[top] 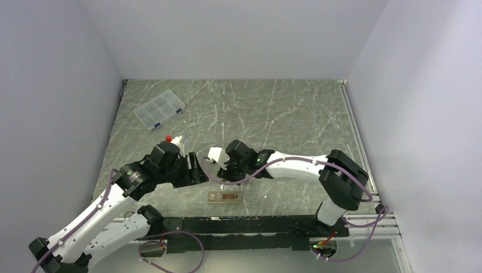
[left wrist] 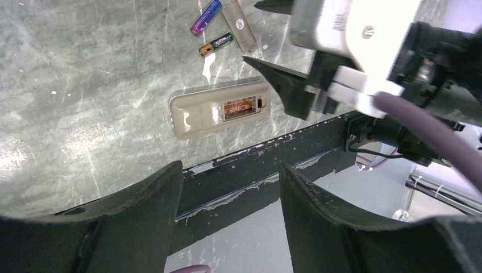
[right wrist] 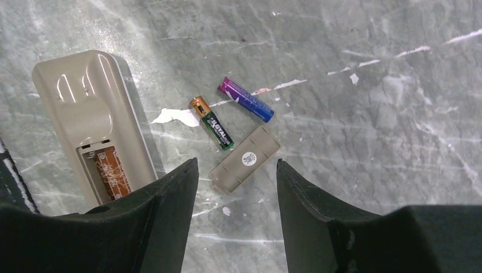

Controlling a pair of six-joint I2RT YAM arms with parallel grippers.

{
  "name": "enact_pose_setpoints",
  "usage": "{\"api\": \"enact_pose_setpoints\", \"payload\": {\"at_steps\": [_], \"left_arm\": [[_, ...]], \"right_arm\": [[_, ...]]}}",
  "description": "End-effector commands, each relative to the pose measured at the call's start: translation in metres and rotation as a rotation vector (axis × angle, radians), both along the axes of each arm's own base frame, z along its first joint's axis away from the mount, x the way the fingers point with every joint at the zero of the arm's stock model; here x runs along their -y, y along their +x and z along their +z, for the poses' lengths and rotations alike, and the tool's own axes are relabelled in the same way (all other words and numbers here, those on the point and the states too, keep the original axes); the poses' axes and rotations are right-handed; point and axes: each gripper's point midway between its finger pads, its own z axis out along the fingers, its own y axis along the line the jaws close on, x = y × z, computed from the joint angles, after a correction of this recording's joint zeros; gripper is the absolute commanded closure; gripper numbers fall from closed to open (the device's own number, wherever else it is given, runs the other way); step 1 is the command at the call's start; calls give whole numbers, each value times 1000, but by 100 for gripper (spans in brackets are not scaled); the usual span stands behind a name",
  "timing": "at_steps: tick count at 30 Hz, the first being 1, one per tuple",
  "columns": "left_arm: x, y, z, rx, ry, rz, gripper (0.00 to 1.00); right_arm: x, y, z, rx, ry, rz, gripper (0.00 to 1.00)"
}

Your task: Load the batteries into the remote control

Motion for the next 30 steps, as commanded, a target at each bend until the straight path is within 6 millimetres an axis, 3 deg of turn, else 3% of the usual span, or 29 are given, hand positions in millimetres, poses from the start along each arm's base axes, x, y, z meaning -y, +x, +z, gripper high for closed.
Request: {"api": "enact_pose_setpoints", "payload": {"at_steps": [1,6,17,30], "left_arm": [[-3,0,24,73,-18,-23,32],[-8,-2,29,94,-13,-29,32],[-3,-10,50,169,-88,-90,31],[-4,-15,50,183,-94,-126,31]], "right_arm": [[-21,11,19,71,49,140,45],[-21,20,14,75,37,179,45],[-27,16,8,29,40,342,49],[-32,22,8,56,109,507,50]]}}
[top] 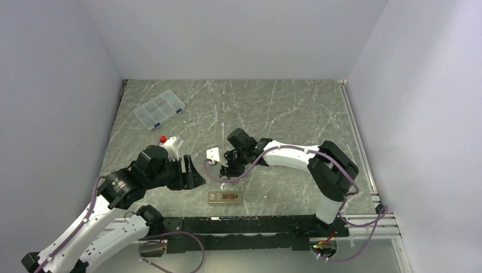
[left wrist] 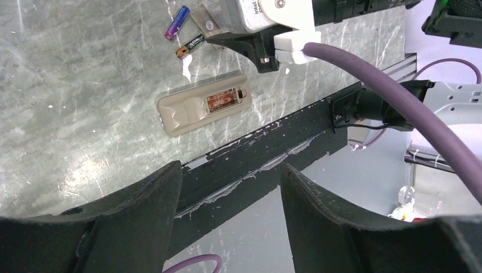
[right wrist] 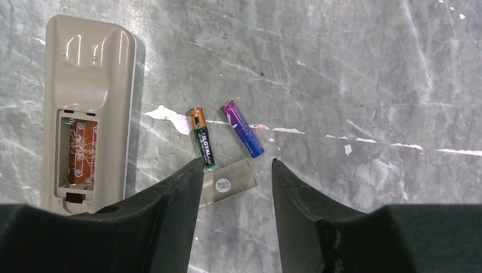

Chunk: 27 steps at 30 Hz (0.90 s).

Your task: Load the batteries into the remote control

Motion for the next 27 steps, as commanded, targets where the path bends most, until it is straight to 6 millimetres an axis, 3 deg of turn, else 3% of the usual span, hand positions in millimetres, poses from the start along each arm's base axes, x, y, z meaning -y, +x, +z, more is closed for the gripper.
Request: {"api": "enact_pose_setpoints", "payload": {"at_steps": [1,14,27], "left_arm": [[2,-1,18,60,-39,-29,31],[1,-9,23,81,-67,-60,30],[-1,-9,22,82,-53,-59,28]], "right_arm": [[-17,6,14,34,75,104,50],[-23,18,5,38,52,123,57],[-21,14,-11,1,25,141,59]]}}
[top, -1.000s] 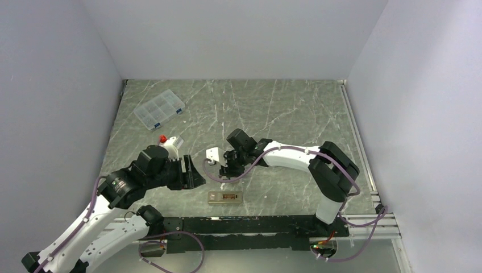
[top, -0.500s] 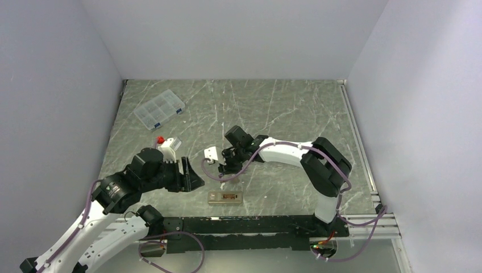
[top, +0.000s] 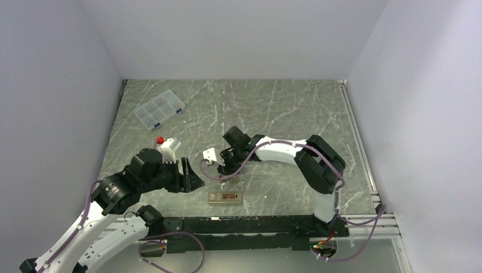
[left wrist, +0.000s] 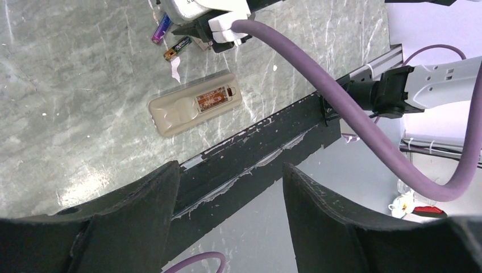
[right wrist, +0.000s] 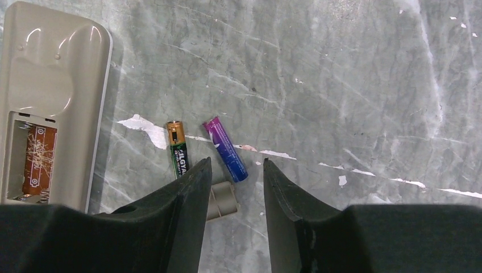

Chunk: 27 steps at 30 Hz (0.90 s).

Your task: Load the batteries into the remote control

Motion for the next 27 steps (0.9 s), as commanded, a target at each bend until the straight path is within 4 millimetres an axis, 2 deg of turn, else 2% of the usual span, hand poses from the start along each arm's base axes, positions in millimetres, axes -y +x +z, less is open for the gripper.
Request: {"api": "enact_pose_setpoints", "payload": {"at_steps": [1,20,27], "left_arm": [[1,0,10,25,-14,-12,28],[0,3,12,27,-6,-2,28],[-1,2,13,31,-5,3,28]], "right_arm": [[-8,2,8,6,35,35,59],[2,-1,-17,-20,-21,13,63],[5,-4,-24,-54,-43,0,68]]}}
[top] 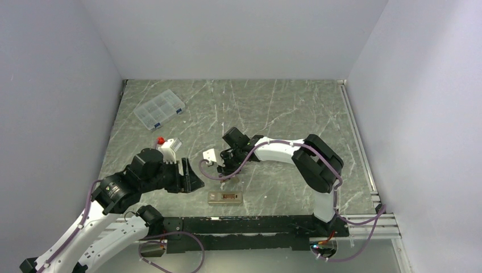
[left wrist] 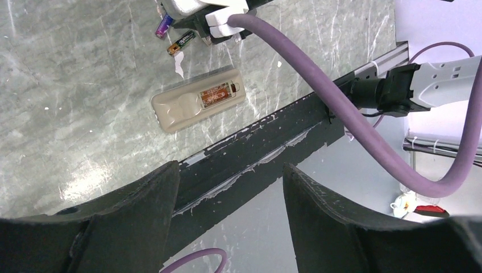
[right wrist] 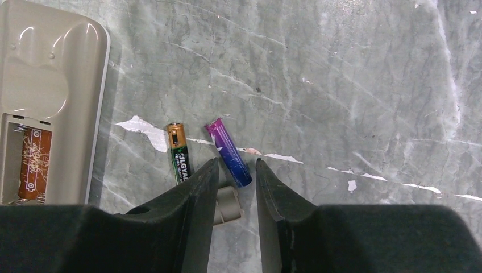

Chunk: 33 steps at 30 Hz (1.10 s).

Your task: Load the batteries into the remote control

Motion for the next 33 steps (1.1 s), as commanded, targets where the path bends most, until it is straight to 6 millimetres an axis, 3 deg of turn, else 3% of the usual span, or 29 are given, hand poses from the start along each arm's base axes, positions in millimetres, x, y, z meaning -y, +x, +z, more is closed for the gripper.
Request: {"api": "enact_pose_setpoints", "payload": {"at_steps": [1,13,19,33], "left_arm": [[-1,3,17,46,-18,3,28],[-1,4,20,54,-19,7,27],[0,7,19,54,-15,13,27],[0,18,3,17,28,58,29]], "right_arm": [[5,-3,-14,-35,-29,-1,68],[17,-7,-27,-119,-67,-72,78],[19,-12,-26,-136,-54,-93,99],[12,-4,10,-65,47,-179,100]]}}
